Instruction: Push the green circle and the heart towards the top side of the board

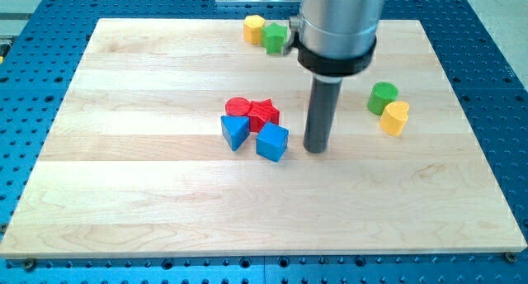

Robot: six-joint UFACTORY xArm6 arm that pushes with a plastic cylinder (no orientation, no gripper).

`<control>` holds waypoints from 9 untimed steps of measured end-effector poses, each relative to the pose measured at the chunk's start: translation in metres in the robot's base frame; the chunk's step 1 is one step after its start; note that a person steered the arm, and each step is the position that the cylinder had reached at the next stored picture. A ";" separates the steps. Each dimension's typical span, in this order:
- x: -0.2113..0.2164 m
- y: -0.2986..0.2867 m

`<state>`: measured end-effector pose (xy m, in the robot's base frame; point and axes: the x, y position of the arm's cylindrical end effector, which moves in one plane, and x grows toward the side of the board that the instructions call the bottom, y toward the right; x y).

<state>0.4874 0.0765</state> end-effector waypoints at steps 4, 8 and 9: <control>0.048 0.144; -0.009 0.172; -0.012 0.163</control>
<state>0.4756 0.2393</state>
